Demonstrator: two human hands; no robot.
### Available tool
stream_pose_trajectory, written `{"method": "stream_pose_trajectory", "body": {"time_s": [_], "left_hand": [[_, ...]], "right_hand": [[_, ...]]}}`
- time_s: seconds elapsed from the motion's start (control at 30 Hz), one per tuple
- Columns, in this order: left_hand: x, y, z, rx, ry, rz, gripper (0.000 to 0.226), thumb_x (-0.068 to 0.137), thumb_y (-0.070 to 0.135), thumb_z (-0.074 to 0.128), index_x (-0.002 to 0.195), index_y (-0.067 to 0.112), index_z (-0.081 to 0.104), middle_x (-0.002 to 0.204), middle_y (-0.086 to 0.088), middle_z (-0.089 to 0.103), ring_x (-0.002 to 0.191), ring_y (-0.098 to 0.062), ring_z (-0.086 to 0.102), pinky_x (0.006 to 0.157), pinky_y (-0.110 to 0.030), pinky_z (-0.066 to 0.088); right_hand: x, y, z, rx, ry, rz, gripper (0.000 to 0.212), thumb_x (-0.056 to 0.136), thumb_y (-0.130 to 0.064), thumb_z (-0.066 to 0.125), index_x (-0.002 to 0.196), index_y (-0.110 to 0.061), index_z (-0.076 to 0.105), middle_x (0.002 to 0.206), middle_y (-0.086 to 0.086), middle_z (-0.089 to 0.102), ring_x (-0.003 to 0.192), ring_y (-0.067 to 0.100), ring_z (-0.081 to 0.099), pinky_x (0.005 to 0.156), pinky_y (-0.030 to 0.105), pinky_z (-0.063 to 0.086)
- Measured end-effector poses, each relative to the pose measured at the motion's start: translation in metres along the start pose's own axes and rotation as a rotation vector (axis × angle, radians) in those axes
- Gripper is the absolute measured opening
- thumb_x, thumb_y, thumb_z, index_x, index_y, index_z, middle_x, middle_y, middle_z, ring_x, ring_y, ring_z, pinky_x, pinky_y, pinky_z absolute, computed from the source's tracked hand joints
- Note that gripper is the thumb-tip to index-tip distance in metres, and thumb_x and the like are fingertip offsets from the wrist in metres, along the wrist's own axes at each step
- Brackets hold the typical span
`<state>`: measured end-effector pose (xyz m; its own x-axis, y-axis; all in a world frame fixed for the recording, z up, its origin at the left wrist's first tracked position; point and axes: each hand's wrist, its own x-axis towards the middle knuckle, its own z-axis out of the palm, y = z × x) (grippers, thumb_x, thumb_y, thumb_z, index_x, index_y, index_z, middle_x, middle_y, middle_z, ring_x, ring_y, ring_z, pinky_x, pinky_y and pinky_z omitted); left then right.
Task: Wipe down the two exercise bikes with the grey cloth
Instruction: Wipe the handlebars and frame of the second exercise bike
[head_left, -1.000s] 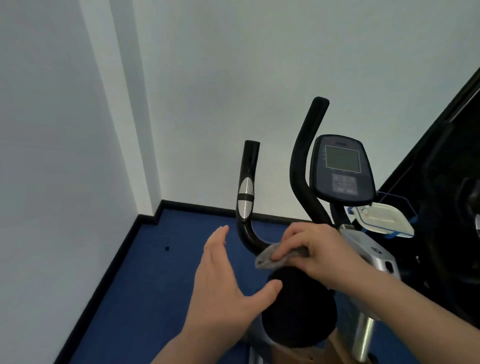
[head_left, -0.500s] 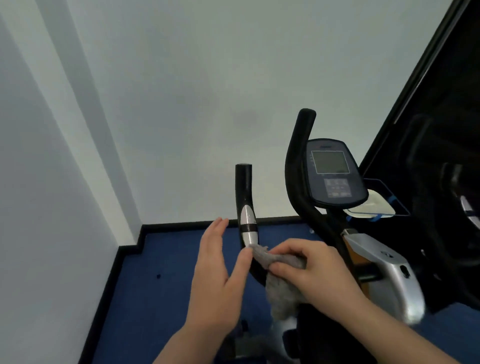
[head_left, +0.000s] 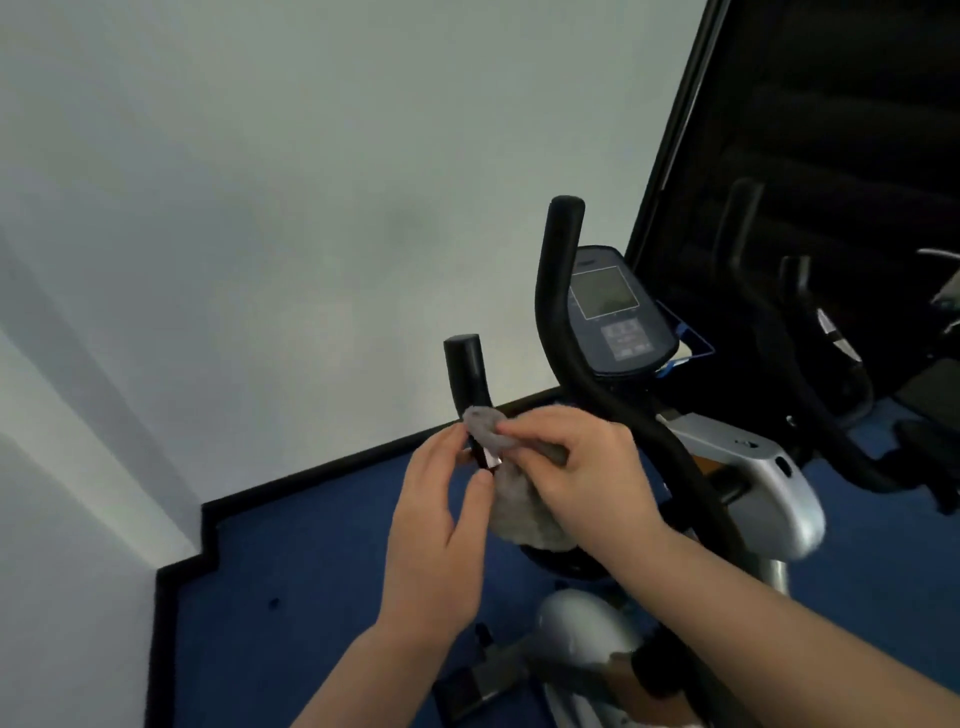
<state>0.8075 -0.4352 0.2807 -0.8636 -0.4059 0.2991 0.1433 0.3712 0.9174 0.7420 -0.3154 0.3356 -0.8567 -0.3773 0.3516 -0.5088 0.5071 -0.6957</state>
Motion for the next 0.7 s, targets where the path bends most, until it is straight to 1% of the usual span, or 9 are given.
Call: {"method": "stream_pose_trajectory", "body": {"time_s": [0.07,0.17,0.27,0.4,0.5,0.53,0.6,0.67,0.7], "left_hand": [[0.002,-0.005,-0.003,-0.014,-0.022,0.011,0.039,0.094,0.028,0.051,0.133,0.026,0.049,0.129,0.014,0.053,0.118,-0.004,0.053,0.100,-0.036,0.045],[0.005,-0.010,-0.007,-0.030,-0.061,0.032,0.041,0.091,0.023,0.054,0.132,0.026,0.050,0.129,0.013,0.052,0.116,-0.003,0.054,0.098,-0.029,0.046],[0.009,-0.012,-0.012,-0.072,-0.078,0.064,0.036,0.093,0.024,0.053,0.129,0.025,0.053,0.123,0.015,0.054,0.111,-0.003,0.057,0.093,-0.021,0.046],[0.017,-0.014,-0.017,-0.141,-0.099,0.061,0.039,0.094,0.017,0.052,0.132,0.025,0.050,0.121,0.013,0.058,0.106,-0.001,0.060,0.085,-0.013,0.047],[0.028,-0.012,-0.023,-0.164,-0.107,0.098,0.045,0.093,0.014,0.053,0.134,0.028,0.045,0.123,0.018,0.053,0.106,0.000,0.059,0.083,-0.010,0.045],[0.034,-0.011,-0.025,-0.166,-0.105,0.120,0.046,0.093,0.014,0.053,0.134,0.031,0.043,0.124,0.021,0.050,0.107,0.001,0.058,0.084,-0.010,0.044],[0.047,-0.009,-0.030,-0.162,-0.101,0.149,0.046,0.093,0.017,0.053,0.134,0.036,0.041,0.126,0.024,0.046,0.112,0.001,0.055,0.089,-0.016,0.046],[0.060,-0.008,-0.032,-0.163,-0.109,0.160,0.045,0.093,0.021,0.051,0.135,0.034,0.041,0.126,0.023,0.046,0.115,0.000,0.053,0.092,-0.022,0.047],[0.065,-0.006,-0.032,-0.167,-0.117,0.159,0.045,0.092,0.024,0.051,0.135,0.033,0.041,0.127,0.022,0.047,0.116,0.000,0.052,0.094,-0.022,0.047]], "right_hand": [[-0.028,0.008,-0.009,-0.111,-0.036,-0.056,0.025,0.076,-0.008,0.075,0.096,-0.024,0.076,0.094,-0.014,0.067,0.088,-0.001,0.062,0.081,0.014,0.049],[-0.050,0.009,-0.012,-0.216,-0.048,-0.055,0.027,0.075,-0.013,0.075,0.094,-0.032,0.075,0.092,-0.019,0.062,0.087,-0.001,0.060,0.079,0.015,0.049],[-0.031,-0.002,0.000,-0.194,0.027,-0.033,0.024,0.077,-0.012,0.074,0.094,-0.028,0.075,0.091,-0.018,0.064,0.085,0.000,0.060,0.079,0.014,0.050],[0.012,-0.017,0.015,-0.067,0.108,0.020,0.022,0.079,-0.004,0.071,0.095,-0.017,0.076,0.093,-0.006,0.069,0.087,0.006,0.063,0.084,0.022,0.051],[0.006,-0.012,0.014,-0.084,0.107,0.003,0.023,0.078,-0.004,0.072,0.094,-0.020,0.077,0.093,-0.010,0.070,0.088,0.001,0.063,0.083,0.015,0.050],[-0.001,-0.010,0.012,-0.092,0.107,0.004,0.024,0.077,-0.005,0.074,0.093,-0.022,0.077,0.093,-0.012,0.069,0.089,-0.001,0.063,0.082,0.012,0.049],[-0.003,-0.010,0.013,-0.093,0.126,-0.003,0.025,0.075,-0.004,0.076,0.091,-0.023,0.077,0.091,-0.015,0.068,0.089,-0.002,0.062,0.080,0.006,0.046],[0.012,-0.013,0.019,-0.070,0.165,-0.018,0.023,0.074,-0.002,0.076,0.089,-0.020,0.078,0.087,-0.016,0.065,0.086,-0.002,0.061,0.078,0.005,0.045],[0.021,-0.016,0.022,-0.061,0.184,-0.024,0.022,0.075,-0.002,0.076,0.088,-0.019,0.078,0.085,-0.016,0.064,0.084,-0.001,0.061,0.076,0.006,0.045]]}}
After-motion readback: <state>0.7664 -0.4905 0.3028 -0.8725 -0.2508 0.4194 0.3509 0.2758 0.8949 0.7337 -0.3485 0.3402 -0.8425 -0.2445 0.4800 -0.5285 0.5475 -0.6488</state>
